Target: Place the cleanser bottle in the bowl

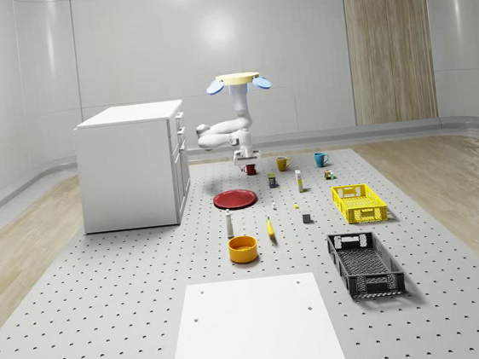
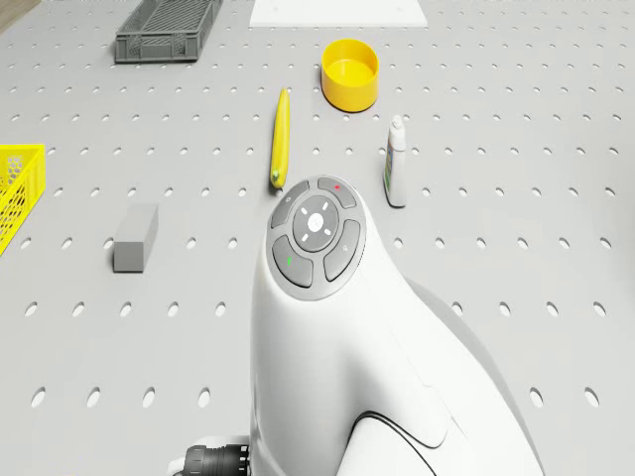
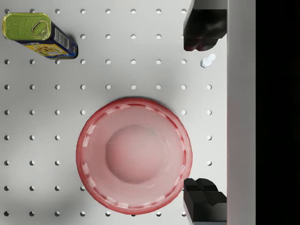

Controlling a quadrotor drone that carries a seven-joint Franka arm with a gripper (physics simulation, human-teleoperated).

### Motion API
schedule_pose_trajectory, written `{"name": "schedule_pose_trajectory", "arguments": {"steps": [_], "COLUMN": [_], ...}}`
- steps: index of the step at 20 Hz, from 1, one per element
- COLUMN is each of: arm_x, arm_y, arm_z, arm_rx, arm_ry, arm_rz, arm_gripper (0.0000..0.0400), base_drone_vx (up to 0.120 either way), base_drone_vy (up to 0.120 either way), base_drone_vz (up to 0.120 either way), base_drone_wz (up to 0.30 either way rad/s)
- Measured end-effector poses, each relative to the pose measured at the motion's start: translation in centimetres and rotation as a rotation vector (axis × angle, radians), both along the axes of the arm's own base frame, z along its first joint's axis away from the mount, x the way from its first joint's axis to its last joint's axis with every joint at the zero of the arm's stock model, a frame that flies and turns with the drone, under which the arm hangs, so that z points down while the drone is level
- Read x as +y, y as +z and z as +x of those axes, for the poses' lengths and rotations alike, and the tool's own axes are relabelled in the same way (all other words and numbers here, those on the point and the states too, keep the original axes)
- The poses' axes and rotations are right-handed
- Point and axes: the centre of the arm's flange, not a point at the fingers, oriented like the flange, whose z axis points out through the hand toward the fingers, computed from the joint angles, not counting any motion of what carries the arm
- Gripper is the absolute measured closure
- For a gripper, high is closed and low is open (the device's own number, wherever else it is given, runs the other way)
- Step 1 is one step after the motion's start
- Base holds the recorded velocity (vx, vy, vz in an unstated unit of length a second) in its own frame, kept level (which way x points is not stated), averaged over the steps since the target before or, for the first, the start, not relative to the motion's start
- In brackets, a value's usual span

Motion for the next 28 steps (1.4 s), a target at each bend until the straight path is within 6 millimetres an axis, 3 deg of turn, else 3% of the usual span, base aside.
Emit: {"name": "schedule_pose_trajectory", "arguments": {"steps": [28], "arm_x": [0.00], "arm_y": [0.00], "arm_z": [0.00], "arm_rx": [0.000], "arm_ry": [0.000], "arm_rz": [0.000], "arm_gripper": [0.0000], "base_drone_vx": [0.120], "base_drone_vy": [0.000], "base_drone_vz": [0.000], "base_drone_wz": [0.000]}}
